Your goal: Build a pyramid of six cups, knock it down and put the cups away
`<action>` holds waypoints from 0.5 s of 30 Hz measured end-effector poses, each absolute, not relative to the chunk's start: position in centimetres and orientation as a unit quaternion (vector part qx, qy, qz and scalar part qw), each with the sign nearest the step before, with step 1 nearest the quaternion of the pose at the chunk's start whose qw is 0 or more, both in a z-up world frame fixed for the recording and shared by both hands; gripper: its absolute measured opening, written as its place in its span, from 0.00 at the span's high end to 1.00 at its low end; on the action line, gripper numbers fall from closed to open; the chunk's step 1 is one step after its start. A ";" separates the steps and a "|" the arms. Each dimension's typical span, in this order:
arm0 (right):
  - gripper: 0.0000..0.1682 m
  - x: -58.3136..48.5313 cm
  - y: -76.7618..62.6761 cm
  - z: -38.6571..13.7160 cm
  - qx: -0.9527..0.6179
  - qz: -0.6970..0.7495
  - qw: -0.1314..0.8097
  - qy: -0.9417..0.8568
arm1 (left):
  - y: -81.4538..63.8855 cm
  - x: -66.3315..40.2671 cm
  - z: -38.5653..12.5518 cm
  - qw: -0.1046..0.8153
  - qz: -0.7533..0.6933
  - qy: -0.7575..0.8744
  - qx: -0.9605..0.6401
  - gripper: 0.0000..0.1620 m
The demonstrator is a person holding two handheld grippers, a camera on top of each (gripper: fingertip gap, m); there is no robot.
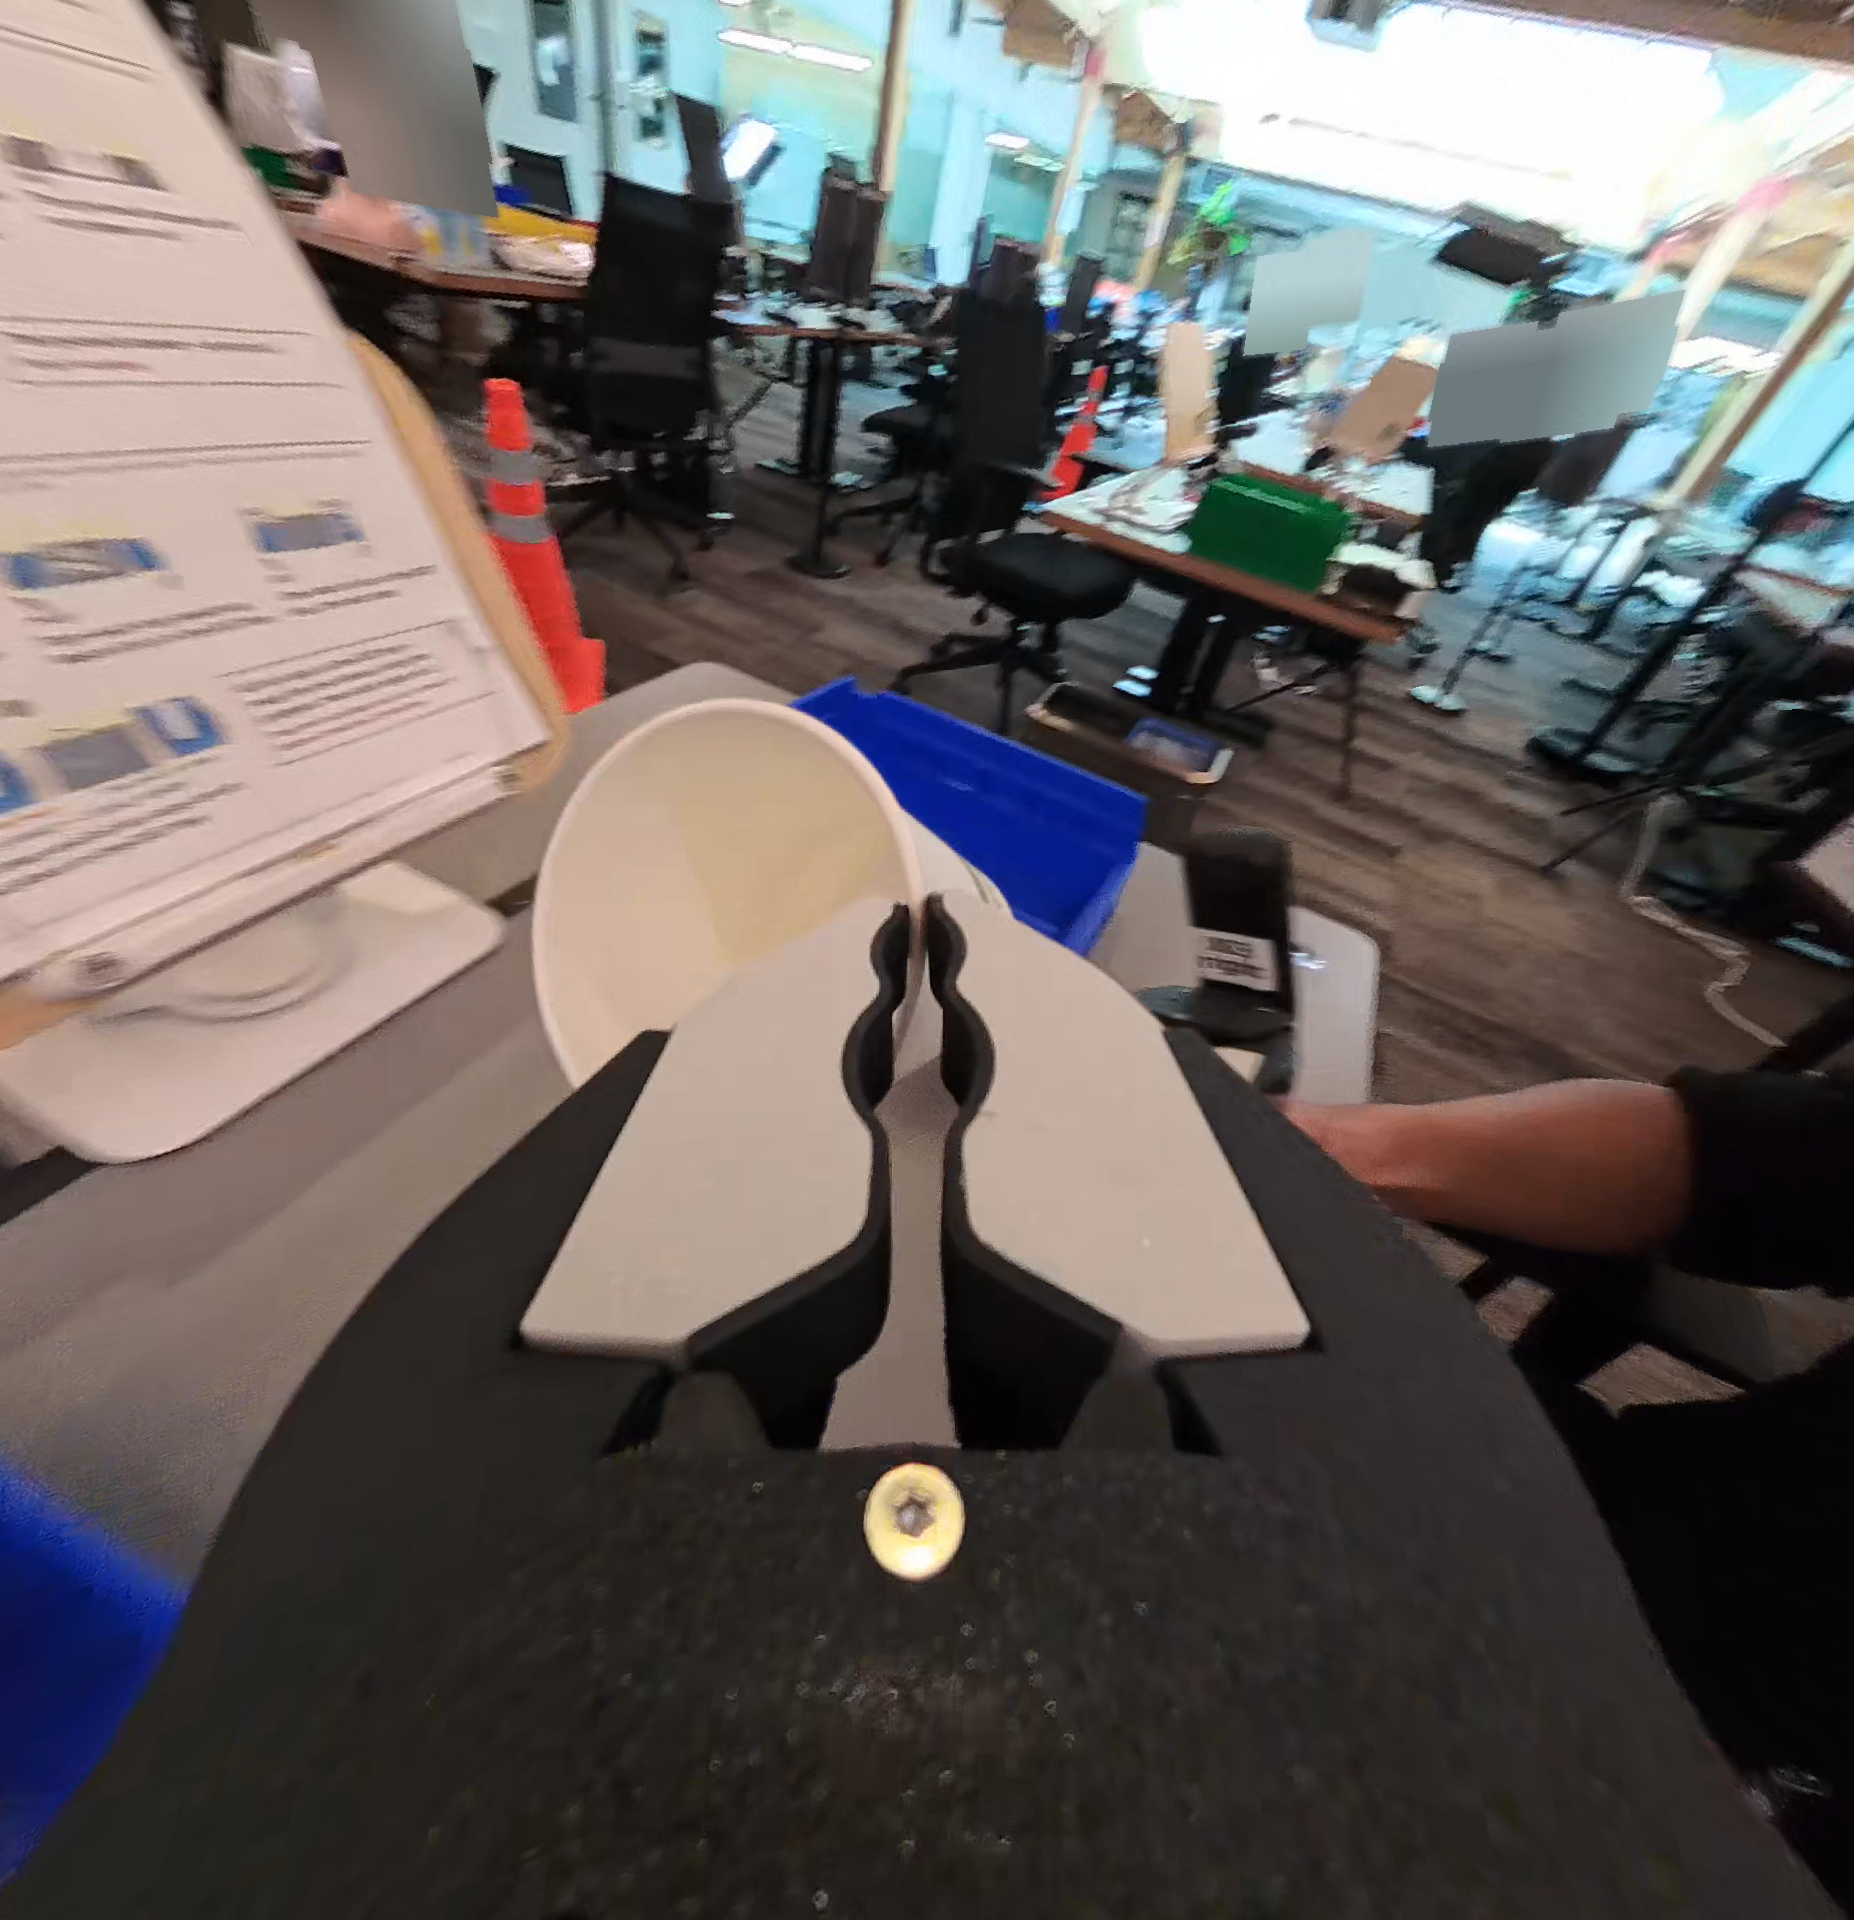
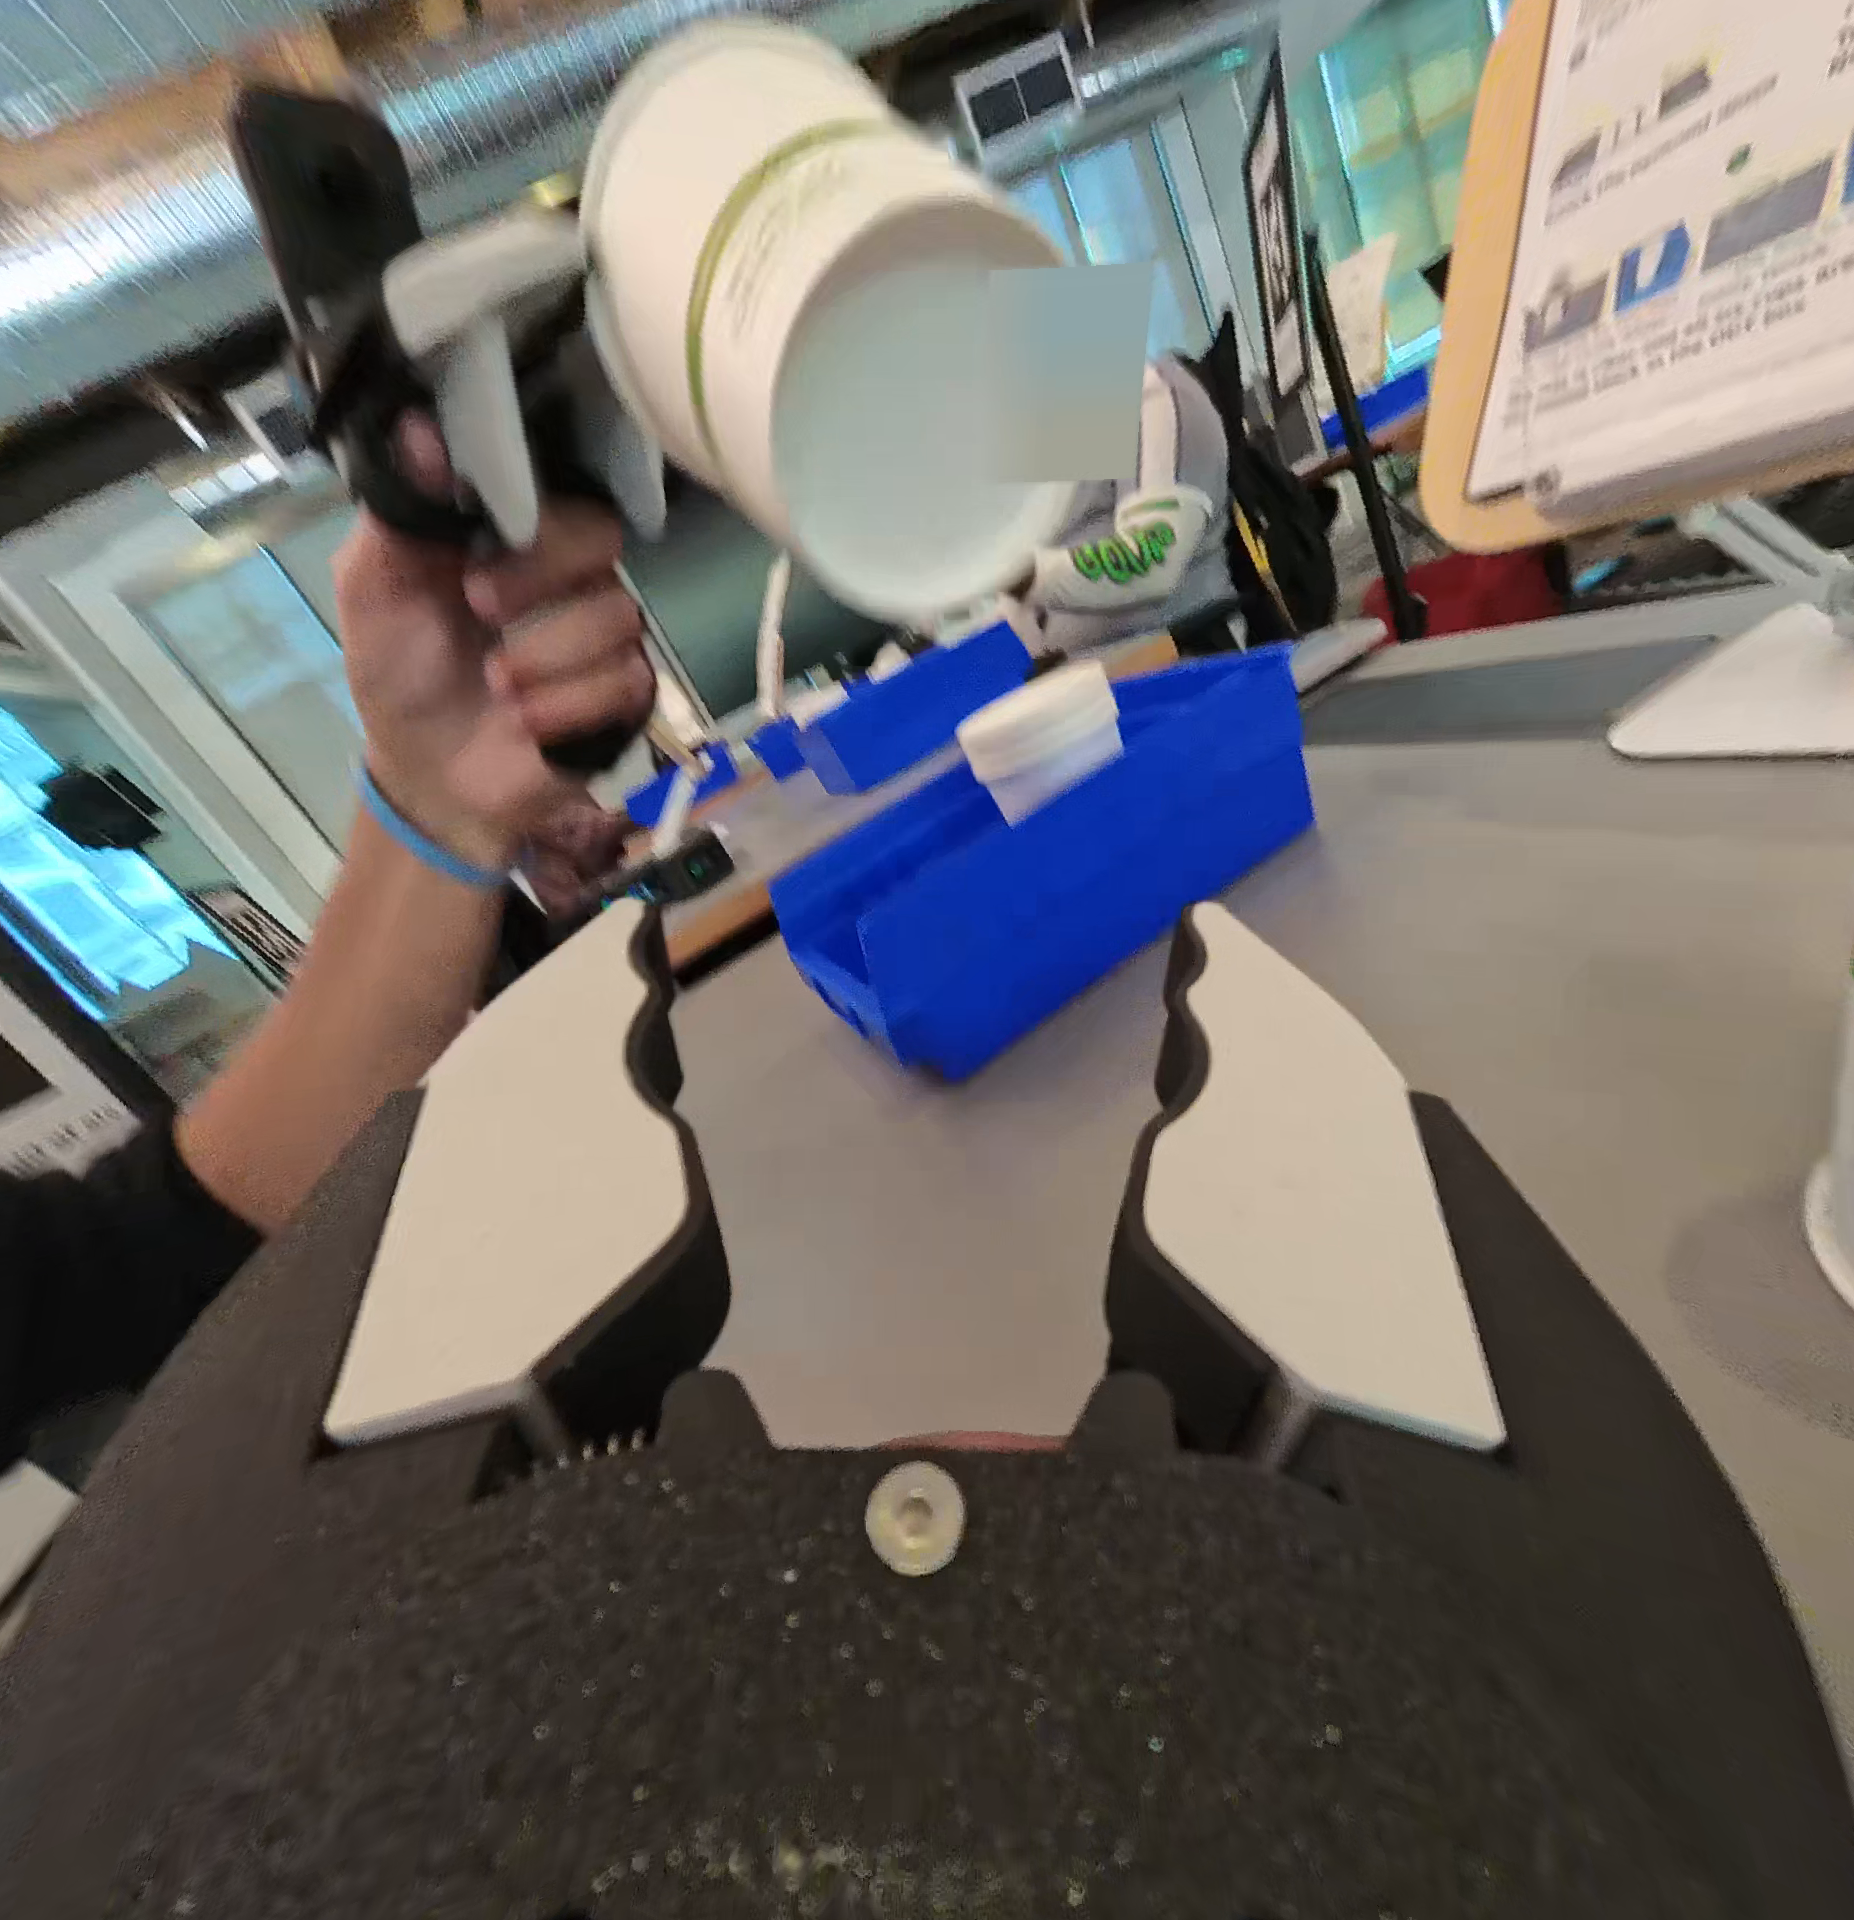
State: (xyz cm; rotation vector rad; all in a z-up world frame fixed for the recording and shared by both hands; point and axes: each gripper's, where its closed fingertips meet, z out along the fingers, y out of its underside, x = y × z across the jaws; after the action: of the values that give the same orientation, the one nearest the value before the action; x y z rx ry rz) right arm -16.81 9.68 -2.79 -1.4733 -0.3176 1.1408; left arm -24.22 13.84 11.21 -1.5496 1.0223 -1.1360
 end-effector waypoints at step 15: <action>0.64 -15.6 9.6 0.0 -0.591 0.567 0.556 -0.141 | 9.5 -20.4 4.5 0.401 -0.512 0.411 -0.639 0.98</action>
State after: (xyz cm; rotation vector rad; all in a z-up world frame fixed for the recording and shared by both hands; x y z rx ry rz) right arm -15.60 9.65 0.02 -1.3940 -0.3325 1.3392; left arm -20.43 9.53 4.48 -1.6152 1.0391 -1.2947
